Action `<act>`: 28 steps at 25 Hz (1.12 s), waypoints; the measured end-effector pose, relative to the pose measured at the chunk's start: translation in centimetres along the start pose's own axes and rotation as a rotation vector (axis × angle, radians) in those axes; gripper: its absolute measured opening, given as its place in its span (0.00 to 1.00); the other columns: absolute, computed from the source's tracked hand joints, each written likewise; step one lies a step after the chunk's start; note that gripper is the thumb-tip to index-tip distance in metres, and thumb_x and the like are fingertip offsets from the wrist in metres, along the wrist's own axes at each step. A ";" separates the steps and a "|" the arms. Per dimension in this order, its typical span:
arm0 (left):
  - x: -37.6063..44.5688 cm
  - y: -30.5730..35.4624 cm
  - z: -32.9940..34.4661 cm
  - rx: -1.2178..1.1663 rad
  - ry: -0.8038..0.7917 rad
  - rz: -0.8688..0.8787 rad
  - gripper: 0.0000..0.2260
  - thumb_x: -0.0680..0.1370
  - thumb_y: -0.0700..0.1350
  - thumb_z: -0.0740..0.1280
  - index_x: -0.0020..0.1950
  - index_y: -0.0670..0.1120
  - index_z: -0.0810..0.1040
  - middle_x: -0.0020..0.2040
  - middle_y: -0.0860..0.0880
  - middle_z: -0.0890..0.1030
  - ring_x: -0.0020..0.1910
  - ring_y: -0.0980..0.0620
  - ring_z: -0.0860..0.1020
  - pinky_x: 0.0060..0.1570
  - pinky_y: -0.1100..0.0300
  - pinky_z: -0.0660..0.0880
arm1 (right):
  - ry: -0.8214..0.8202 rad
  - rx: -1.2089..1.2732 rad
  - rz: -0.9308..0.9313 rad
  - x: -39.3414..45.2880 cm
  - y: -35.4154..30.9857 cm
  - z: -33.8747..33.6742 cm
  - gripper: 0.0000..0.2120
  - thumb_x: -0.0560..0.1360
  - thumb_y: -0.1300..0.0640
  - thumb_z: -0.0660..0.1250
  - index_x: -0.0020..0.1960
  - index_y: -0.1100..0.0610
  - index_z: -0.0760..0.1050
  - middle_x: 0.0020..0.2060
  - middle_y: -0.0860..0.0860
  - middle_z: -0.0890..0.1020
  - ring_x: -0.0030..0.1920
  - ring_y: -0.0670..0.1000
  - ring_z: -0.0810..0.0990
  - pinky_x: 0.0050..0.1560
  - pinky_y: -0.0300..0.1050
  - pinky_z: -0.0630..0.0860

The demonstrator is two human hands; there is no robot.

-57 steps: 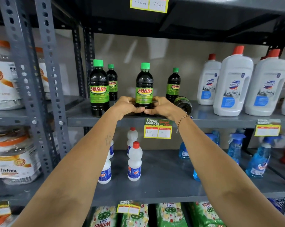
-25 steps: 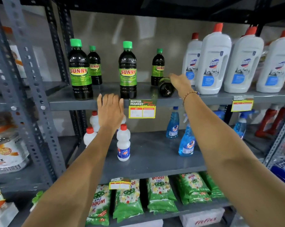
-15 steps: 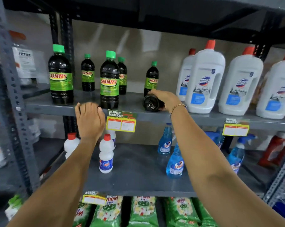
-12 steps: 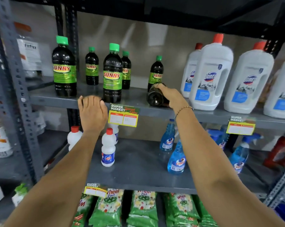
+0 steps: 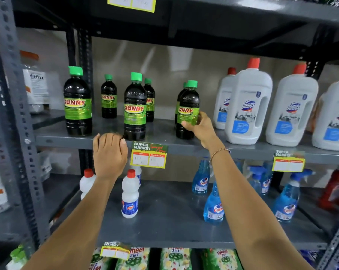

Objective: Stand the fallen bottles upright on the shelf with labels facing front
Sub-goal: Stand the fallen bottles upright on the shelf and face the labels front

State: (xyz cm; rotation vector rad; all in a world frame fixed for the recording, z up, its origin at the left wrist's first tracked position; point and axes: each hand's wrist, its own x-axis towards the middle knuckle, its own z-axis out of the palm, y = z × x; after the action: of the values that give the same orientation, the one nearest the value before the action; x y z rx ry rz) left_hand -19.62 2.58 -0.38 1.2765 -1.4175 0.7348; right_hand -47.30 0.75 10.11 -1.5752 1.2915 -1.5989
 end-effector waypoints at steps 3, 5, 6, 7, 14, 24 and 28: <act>0.0 -0.4 -0.1 -0.017 -0.007 0.021 0.14 0.81 0.46 0.52 0.49 0.42 0.75 0.47 0.43 0.79 0.49 0.42 0.75 0.65 0.46 0.64 | -0.072 -0.025 0.020 0.1 0.0 -0.1 0.31 0.70 0.63 0.73 0.69 0.60 0.64 0.57 0.53 0.79 0.59 0.53 0.77 0.65 0.52 0.72; 0.0 -0.4 0.0 -0.021 -0.008 0.024 0.14 0.81 0.47 0.52 0.49 0.42 0.74 0.47 0.44 0.79 0.50 0.42 0.75 0.66 0.46 0.64 | -0.108 -0.024 0.037 0.1 0.0 -0.2 0.30 0.72 0.64 0.72 0.70 0.60 0.64 0.60 0.55 0.78 0.62 0.55 0.76 0.67 0.55 0.71; 0.0 -0.4 0.1 -0.023 -0.005 0.023 0.14 0.81 0.47 0.52 0.49 0.42 0.74 0.47 0.44 0.79 0.50 0.43 0.75 0.66 0.47 0.64 | -0.116 -0.015 0.041 0.2 0.0 -0.3 0.29 0.72 0.64 0.71 0.70 0.60 0.64 0.61 0.56 0.78 0.63 0.55 0.75 0.68 0.56 0.70; 0.0 -0.4 0.2 -0.025 0.000 0.020 0.14 0.81 0.47 0.52 0.49 0.42 0.75 0.47 0.44 0.79 0.50 0.43 0.75 0.66 0.47 0.63 | -0.123 -0.007 0.043 0.2 0.1 -0.4 0.29 0.73 0.64 0.71 0.70 0.60 0.64 0.62 0.56 0.77 0.64 0.56 0.75 0.68 0.57 0.69; -0.2 -0.6 0.8 -0.021 0.039 0.003 0.15 0.81 0.48 0.50 0.50 0.42 0.74 0.47 0.43 0.79 0.50 0.43 0.75 0.67 0.48 0.62 | 0.126 -0.279 0.016 0.0 0.1 1.4 0.42 0.62 0.48 0.80 0.66 0.61 0.63 0.61 0.56 0.73 0.62 0.54 0.73 0.63 0.50 0.72; -0.2 -1.0 1.6 -0.010 0.082 0.026 0.13 0.81 0.46 0.52 0.50 0.42 0.74 0.47 0.43 0.78 0.50 0.43 0.74 0.66 0.48 0.62 | -0.119 -0.204 0.116 0.4 0.2 1.0 0.44 0.63 0.57 0.80 0.70 0.63 0.58 0.65 0.57 0.71 0.67 0.55 0.71 0.70 0.54 0.68; -0.3 -1.1 1.5 -0.013 0.073 0.027 0.13 0.81 0.46 0.52 0.50 0.43 0.73 0.48 0.43 0.78 0.50 0.43 0.74 0.66 0.48 0.62 | -0.113 -0.114 0.088 -0.2 -0.1 0.7 0.38 0.64 0.61 0.79 0.68 0.63 0.64 0.63 0.57 0.76 0.62 0.53 0.76 0.67 0.52 0.71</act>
State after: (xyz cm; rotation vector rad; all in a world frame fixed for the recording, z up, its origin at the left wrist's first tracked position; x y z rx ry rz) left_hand -19.00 1.05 -1.27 1.2111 -1.3810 0.7820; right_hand -46.59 0.78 10.01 -1.6280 1.3916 -1.3844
